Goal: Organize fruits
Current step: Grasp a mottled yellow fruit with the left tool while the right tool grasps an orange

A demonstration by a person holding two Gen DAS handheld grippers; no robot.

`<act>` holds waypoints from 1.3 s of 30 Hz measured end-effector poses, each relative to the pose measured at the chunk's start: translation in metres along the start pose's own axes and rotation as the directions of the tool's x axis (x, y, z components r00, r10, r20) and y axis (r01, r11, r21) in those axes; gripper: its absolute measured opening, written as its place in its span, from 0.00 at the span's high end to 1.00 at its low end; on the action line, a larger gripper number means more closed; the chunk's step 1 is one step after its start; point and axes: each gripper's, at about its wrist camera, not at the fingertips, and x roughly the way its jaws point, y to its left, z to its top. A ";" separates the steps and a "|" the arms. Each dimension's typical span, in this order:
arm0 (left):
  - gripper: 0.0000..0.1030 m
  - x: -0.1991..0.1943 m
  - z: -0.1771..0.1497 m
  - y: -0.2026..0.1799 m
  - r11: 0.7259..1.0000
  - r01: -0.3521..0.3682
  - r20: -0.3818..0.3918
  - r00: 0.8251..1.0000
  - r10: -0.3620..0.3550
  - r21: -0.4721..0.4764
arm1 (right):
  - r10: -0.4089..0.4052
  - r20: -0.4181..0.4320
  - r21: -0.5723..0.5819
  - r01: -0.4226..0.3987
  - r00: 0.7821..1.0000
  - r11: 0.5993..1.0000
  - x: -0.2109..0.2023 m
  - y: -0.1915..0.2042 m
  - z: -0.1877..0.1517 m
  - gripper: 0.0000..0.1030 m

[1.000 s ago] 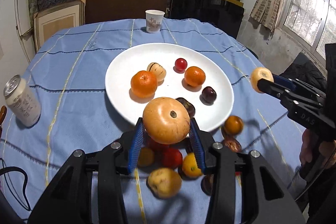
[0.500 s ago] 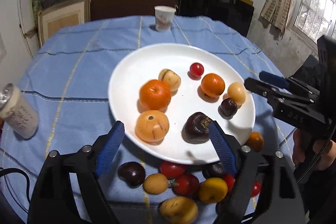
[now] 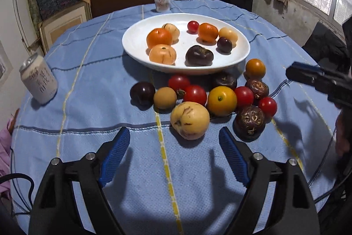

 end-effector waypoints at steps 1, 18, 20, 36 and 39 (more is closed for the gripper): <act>0.22 0.002 0.000 0.000 1.000 -0.002 0.001 1.000 0.002 -0.006 | -0.003 -0.008 0.008 0.003 1.000 1.000 0.002 0.001 -0.004 0.40; 0.60 0.023 0.009 0.008 0.992 0.112 0.005 0.994 -0.112 -0.064 | -0.097 -0.036 -0.030 0.096 0.995 0.995 0.005 0.004 -0.010 0.40; 0.60 0.020 0.009 0.015 0.986 0.137 0.027 0.991 -0.135 -0.094 | -0.100 -0.046 -0.030 0.099 0.994 0.995 0.009 0.001 -0.005 0.40; 0.59 0.021 0.009 0.020 0.978 0.168 0.027 0.986 -0.166 -0.120 | -0.114 -0.140 0.002 0.116 0.983 0.993 0.068 -0.002 0.020 0.51; 0.59 0.021 0.009 0.020 0.978 0.168 0.029 0.986 -0.166 -0.120 | -0.101 -0.120 -0.019 0.100 0.988 0.995 0.068 0.001 0.018 0.62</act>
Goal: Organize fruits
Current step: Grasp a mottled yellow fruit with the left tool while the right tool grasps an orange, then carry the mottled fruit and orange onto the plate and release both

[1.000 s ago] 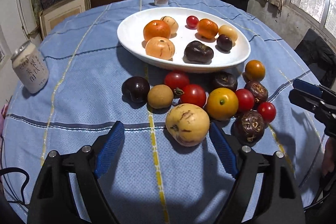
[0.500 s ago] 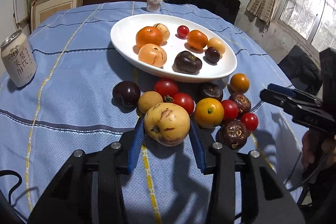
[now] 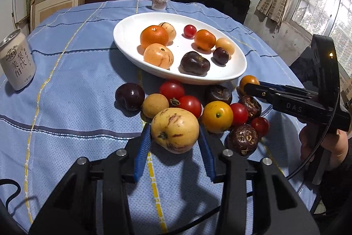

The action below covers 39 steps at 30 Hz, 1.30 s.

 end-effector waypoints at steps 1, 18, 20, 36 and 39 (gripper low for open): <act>0.59 0.000 0.000 0.000 1.000 0.000 0.000 1.000 0.000 -0.001 | -0.004 0.007 -0.007 0.004 1.000 1.000 -0.001 0.001 -0.001 0.62; 0.59 -0.004 -0.001 0.003 0.999 -0.030 0.024 0.999 0.031 -0.015 | -0.036 0.079 -0.031 0.039 0.996 0.999 -0.039 0.000 -0.020 0.63; 0.59 -0.005 -0.001 0.004 0.999 -0.037 0.027 0.999 0.038 -0.017 | -0.035 0.079 -0.031 0.037 0.996 0.999 -0.041 0.001 -0.021 0.63; 0.60 -0.057 0.027 -0.008 0.997 -0.082 0.110 0.991 0.079 0.016 | -0.006 0.148 -0.060 0.015 0.989 0.998 -0.074 0.003 -0.002 0.63; 0.60 -0.060 0.051 -0.011 0.996 -0.088 0.129 0.988 0.083 0.033 | 0.006 0.169 -0.078 0.007 0.986 0.997 -0.077 0.005 0.019 0.63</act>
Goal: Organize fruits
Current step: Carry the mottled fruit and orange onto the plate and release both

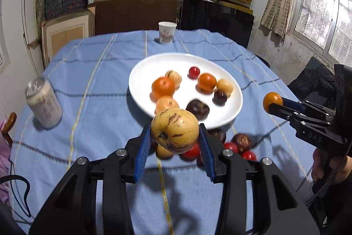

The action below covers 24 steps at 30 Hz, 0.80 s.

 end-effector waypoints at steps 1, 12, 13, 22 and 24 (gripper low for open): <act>0.60 0.001 0.008 -0.001 1.000 0.001 0.001 1.000 -0.001 0.003 | 0.004 0.003 -0.006 -0.004 1.000 1.000 0.002 0.000 0.007 0.63; 0.59 0.091 0.071 0.020 0.998 -0.061 -0.092 0.994 0.060 -0.005 | 0.058 -0.062 -0.050 -0.061 0.996 0.997 0.097 0.019 0.095 0.63; 0.59 0.101 0.075 0.022 0.998 -0.064 -0.104 0.993 0.063 -0.004 | 0.062 -0.077 -0.053 -0.067 0.995 0.996 0.111 0.022 0.101 0.63; 0.32 0.138 0.092 0.034 0.996 -0.068 -0.119 0.991 0.061 -0.050 | 0.071 -0.112 -0.029 -0.074 0.991 0.997 0.156 0.020 0.109 0.52; 0.26 0.126 0.091 0.036 0.996 -0.070 -0.086 0.994 0.065 -0.062 | 0.069 -0.095 -0.044 -0.073 0.993 0.996 0.146 0.022 0.105 0.49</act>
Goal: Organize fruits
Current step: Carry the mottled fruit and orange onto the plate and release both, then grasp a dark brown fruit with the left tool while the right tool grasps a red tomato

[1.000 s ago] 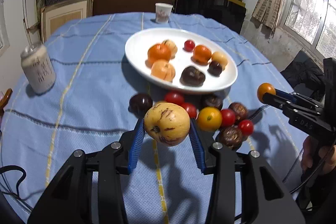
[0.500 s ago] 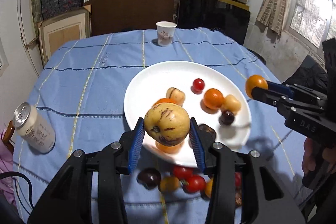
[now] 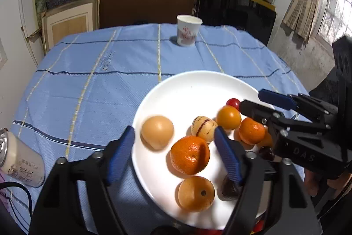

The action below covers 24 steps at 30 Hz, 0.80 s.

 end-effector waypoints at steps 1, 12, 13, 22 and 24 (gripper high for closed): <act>0.24 -0.006 -0.002 0.001 1.000 0.002 0.010 1.000 -0.001 -0.004 | -0.005 0.005 -0.005 0.005 1.000 1.000 -0.006 0.001 -0.002 0.49; 0.19 -0.074 -0.101 -0.008 0.996 0.051 -0.044 0.998 -0.048 0.067 | 0.031 -0.033 -0.053 -0.032 0.999 0.998 -0.106 0.022 -0.112 0.47; 0.19 -0.076 -0.112 -0.011 0.996 0.052 -0.053 0.997 -0.048 0.076 | 0.035 -0.052 -0.058 -0.038 0.998 0.998 -0.111 0.025 -0.130 0.47; 0.19 -0.080 -0.167 -0.028 0.994 0.048 -0.116 0.993 -0.036 0.102 | -0.033 -0.104 -0.099 0.023 0.994 0.995 -0.107 0.040 -0.181 0.48; 0.19 -0.084 -0.172 -0.030 0.993 0.048 -0.118 0.992 -0.035 0.105 | -0.033 -0.135 -0.092 0.021 0.990 0.996 -0.099 0.040 -0.181 0.56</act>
